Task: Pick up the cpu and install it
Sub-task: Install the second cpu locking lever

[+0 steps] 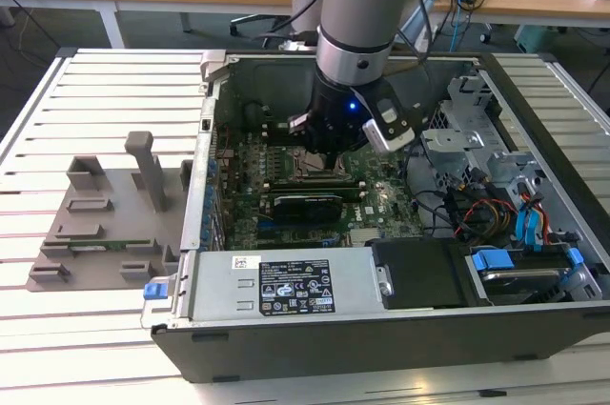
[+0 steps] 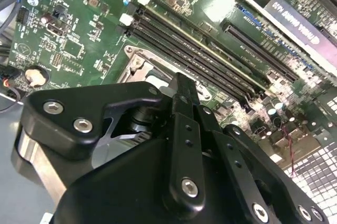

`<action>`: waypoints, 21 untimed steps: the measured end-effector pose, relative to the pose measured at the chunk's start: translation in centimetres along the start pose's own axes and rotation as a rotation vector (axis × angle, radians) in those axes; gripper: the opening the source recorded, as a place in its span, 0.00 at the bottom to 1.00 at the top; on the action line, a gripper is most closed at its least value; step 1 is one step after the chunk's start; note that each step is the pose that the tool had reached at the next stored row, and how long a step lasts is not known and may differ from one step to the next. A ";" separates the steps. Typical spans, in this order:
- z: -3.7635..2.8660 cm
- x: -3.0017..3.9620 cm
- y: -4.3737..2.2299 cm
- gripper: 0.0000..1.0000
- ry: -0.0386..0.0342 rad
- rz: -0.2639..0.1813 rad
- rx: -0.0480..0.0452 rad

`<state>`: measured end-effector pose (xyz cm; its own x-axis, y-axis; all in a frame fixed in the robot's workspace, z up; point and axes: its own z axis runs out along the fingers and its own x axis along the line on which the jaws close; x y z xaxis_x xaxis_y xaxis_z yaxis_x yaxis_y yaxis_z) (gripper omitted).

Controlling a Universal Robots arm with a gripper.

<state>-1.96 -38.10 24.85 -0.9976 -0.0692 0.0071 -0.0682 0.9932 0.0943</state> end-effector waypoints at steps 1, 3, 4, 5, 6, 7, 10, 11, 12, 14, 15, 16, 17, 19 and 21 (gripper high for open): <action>0.03 0.09 -0.16 0.11 -0.0001 0.000 -0.0010; 0.32 0.41 -0.35 0.11 -0.0009 0.000 -0.0132; 0.44 0.74 -0.34 0.11 -0.0016 0.000 -0.0228; 0.48 0.92 -0.33 0.11 -0.0019 0.000 -0.0282; 0.51 1.04 -0.33 0.11 -0.0023 0.000 -0.0333; 0.59 1.19 -0.32 0.11 -0.0029 0.000 -0.0422; 1.24 1.48 -0.36 0.11 -0.0035 -0.001 -0.0502; 1.43 1.53 -0.38 0.11 -0.0035 -0.001 -0.0502; 1.69 1.61 -0.39 0.11 -0.0035 -0.001 -0.0502; 2.08 1.81 -0.42 0.11 -0.0035 -0.001 -0.0502; 2.18 1.88 -0.43 0.11 -0.0035 -0.001 -0.0502; 2.28 1.96 -0.44 0.11 -0.0035 -0.001 -0.0501; 2.38 2.04 -0.44 0.11 -0.0035 -0.001 -0.0502; 2.52 2.16 -0.45 0.11 -0.0035 -0.001 -0.0502; 2.63 2.32 -0.46 0.11 -0.0034 -0.001 -0.0501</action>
<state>-4.28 -38.47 22.20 -0.9976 -0.0693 0.0037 -0.0681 0.9872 0.1441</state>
